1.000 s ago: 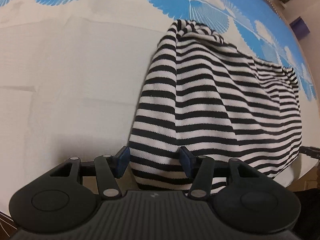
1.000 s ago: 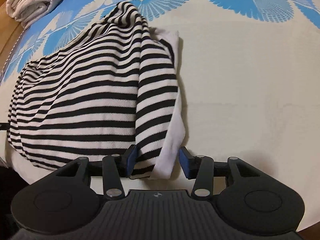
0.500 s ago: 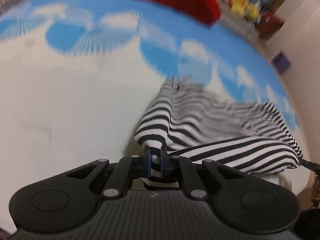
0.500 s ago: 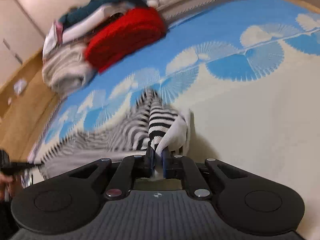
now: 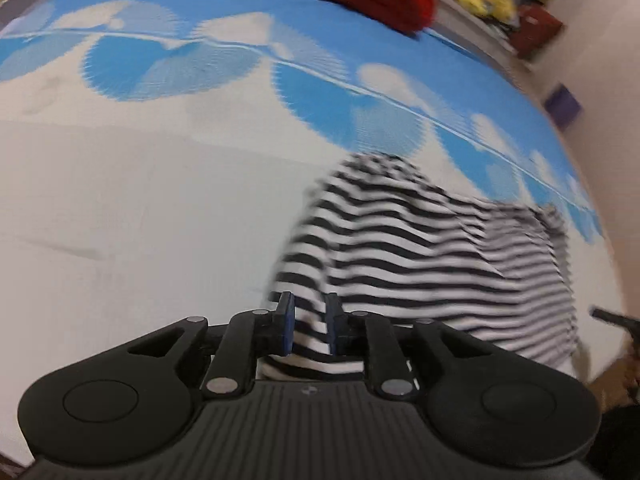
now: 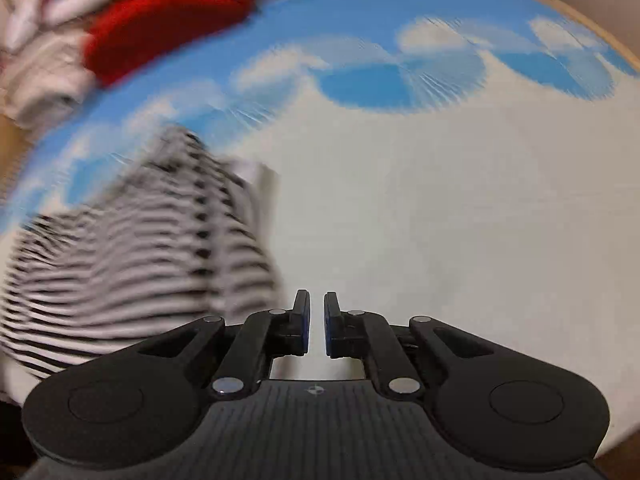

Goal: Fold small clothes

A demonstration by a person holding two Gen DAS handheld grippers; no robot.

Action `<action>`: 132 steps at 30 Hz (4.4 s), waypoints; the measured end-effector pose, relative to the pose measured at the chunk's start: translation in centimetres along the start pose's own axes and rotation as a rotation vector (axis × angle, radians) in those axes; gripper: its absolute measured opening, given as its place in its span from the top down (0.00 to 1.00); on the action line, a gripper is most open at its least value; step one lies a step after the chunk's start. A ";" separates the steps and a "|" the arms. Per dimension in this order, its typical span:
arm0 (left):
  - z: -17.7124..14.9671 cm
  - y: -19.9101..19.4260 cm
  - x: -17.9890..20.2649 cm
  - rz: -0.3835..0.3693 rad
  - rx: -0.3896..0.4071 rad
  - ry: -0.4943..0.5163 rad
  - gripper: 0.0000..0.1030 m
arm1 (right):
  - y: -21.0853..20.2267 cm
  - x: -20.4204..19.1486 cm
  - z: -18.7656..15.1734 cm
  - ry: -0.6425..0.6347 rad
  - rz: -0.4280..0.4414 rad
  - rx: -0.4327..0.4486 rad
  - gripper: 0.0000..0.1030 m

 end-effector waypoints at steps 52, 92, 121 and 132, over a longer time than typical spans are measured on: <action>7.0 12.1 3.1 0.331 -0.064 0.125 0.73 | 13.4 -7.7 11.1 -0.060 -0.244 0.000 0.98; 3.5 7.9 14.5 -0.173 -0.034 0.379 0.57 | 9.6 -11.8 7.3 -0.296 -0.011 -0.020 0.62; 3.2 -7.5 8.3 -0.017 0.325 0.162 0.58 | -2.3 -22.2 5.7 -0.300 -0.122 0.381 0.91; 2.5 -9.7 5.6 -0.010 0.374 0.080 0.57 | 1.7 -36.7 -1.9 -0.618 0.095 0.314 0.91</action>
Point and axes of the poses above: each gripper's, at about its wrist camera, not at the fingertips, and y roughly the way its jaws point, x to its right, z to its top, the point moved 8 cm from there along y, roughly the way its jaws point, and after that the axes turned 6 degrees about -y, right-handed, at the moved point
